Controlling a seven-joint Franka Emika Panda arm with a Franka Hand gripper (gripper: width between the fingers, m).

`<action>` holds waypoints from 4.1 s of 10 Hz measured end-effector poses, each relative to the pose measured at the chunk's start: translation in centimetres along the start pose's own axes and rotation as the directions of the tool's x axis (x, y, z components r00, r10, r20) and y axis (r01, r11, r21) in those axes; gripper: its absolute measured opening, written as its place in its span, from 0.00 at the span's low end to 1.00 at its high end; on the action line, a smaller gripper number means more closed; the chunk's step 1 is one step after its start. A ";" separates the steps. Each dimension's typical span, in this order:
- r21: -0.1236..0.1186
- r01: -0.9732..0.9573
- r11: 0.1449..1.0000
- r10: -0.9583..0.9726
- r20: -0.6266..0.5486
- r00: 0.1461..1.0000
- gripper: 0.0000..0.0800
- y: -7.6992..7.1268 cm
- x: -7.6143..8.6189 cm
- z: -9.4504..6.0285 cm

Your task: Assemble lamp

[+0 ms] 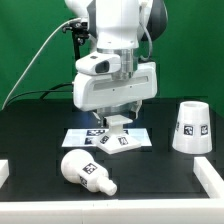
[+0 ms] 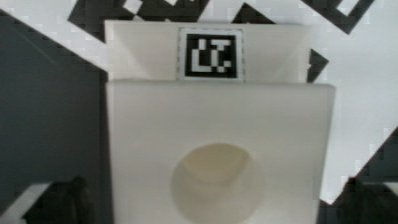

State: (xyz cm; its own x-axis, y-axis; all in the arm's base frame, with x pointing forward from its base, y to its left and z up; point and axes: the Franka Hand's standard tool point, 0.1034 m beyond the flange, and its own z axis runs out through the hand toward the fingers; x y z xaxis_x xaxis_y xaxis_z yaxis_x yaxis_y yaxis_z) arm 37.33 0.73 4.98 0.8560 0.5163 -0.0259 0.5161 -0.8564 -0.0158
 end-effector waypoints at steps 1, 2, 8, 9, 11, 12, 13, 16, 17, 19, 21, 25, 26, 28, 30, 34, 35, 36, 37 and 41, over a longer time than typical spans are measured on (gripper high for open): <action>0.001 0.005 1.000 -0.005 -0.001 1.000 0.87 0.0 0.0 0.2; 0.001 0.006 1.000 -0.006 -0.001 1.000 0.87 0.0 0.0 0.2; 0.001 -0.071 0.997 0.071 0.018 0.997 0.66 0.6 0.9 -0.8; 0.001 -0.162 0.987 0.162 0.014 0.987 0.66 1.1 2.0 -1.5; 0.019 -0.303 0.953 0.303 0.026 0.953 0.66 1.1 5.0 -2.3; 0.027 -0.321 0.947 0.321 -0.001 0.947 0.66 1.8 7.3 -2.9; 0.051 -0.359 0.932 0.358 0.024 0.933 0.66 2.8 9.1 -3.7; 0.067 -0.383 0.921 0.381 0.041 0.924 0.66 3.2 13.2 -5.0; 0.067 -0.384 0.921 0.382 0.044 0.923 0.66 3.2 13.0 -4.8; 0.067 -0.384 0.921 0.381 0.044 0.923 0.66 3.1 13.1 -4.8; 0.068 -0.383 0.921 0.381 0.047 0.923 0.66 3.1 13.1 -4.6; 0.096 -0.398 0.912 0.399 0.011 0.917 0.66 6.0 20.9 -2.8; 0.107 -0.413 0.904 0.416 -0.010 0.909 0.66 6.0 23.4 -2.5; 0.117 -0.414 0.903 0.419 -0.019 0.908 0.67 6.0 24.3 -2.3; 0.117 -0.414 0.903 0.418 -0.017 0.908 0.67 5.9 24.3 -2.1; 0.121 -0.420 0.899 0.424 -0.008 0.906 0.67 5.7 24.5 -1.1; 0.123 -0.425 0.897 0.430 -0.013 0.903 0.67 5.8 24.9 -1.2; 0.122 -0.436 0.892 0.441 -0.017 0.897 0.67 5.9 25.2 -1.2; 0.121 -0.445 0.888 0.450 -0.019 0.893 0.67 5.9 25.3 -1.2; 0.117 -0.464 0.878 0.469 -0.021 0.883 0.67 5.9 25.5 -1.2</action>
Offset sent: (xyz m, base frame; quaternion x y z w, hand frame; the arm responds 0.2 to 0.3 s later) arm 0.0000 0.0000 0.0000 0.0000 0.0000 0.0000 1.0000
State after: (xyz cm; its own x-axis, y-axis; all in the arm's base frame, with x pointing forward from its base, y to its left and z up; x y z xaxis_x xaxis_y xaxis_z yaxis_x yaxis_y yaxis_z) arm 62.18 8.85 5.38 0.9985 0.0540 -0.0094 0.0525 -0.9915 -0.1191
